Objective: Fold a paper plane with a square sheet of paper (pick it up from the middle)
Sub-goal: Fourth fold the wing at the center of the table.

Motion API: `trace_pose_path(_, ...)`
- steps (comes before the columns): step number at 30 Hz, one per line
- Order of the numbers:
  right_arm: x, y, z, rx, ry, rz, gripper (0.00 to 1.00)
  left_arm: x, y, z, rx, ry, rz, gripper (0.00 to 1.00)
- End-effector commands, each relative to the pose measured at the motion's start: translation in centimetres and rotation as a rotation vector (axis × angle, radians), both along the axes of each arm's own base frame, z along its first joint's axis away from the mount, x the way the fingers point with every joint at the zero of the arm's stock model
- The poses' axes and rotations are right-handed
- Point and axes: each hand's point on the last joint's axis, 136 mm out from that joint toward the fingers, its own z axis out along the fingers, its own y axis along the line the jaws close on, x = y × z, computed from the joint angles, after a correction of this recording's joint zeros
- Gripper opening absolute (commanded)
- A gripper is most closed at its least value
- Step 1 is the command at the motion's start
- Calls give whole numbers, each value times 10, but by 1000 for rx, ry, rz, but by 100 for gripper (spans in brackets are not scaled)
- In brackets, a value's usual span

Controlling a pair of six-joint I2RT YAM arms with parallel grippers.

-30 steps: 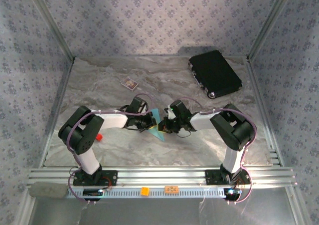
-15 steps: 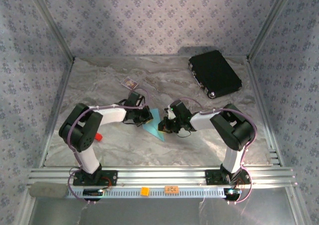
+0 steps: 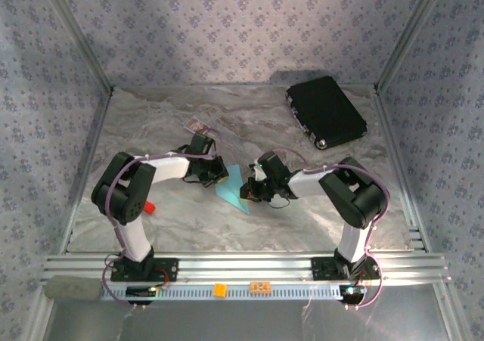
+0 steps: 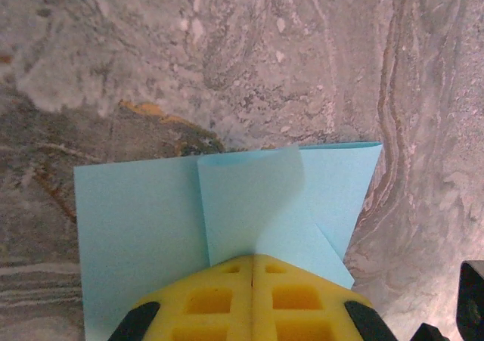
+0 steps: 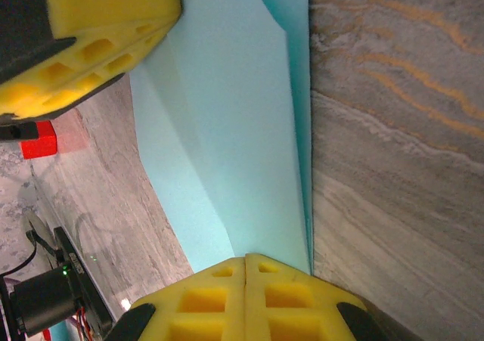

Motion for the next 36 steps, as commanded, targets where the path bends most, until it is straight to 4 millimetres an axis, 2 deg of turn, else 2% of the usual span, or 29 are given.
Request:
trace_pose_path(1,-33,-33,-43,-184,132,-2,0,18,21,-11,80,-19,32,0)
trace_pose_path(12,-32,-35,-45,-191,135,-8,0,37,33,-1,88,-50,41,0)
trace_pose_path(17,-31,-35,-42,-186,128,-7,0,43,26,23,39,-111,31,0)
trace_pose_path(20,-29,-35,-40,-189,122,-11,0,40,20,44,8,-161,25,1)
trace_pose_path(23,-28,-34,-39,-192,118,-15,0,30,15,56,-5,-197,17,2)
trace_pose_path(25,-28,-35,-40,-195,120,-18,0,20,9,55,-10,-200,-3,3)
trace_pose_path(27,-28,-34,-40,-196,118,-16,0,9,4,49,-11,-187,-17,2)
trace_pose_path(33,-28,-35,-40,-199,118,-20,0,-30,-31,28,-78,-131,-121,0)
trace_pose_path(36,-28,-35,-40,-201,117,-22,0,-44,-40,17,-105,-102,-142,0)
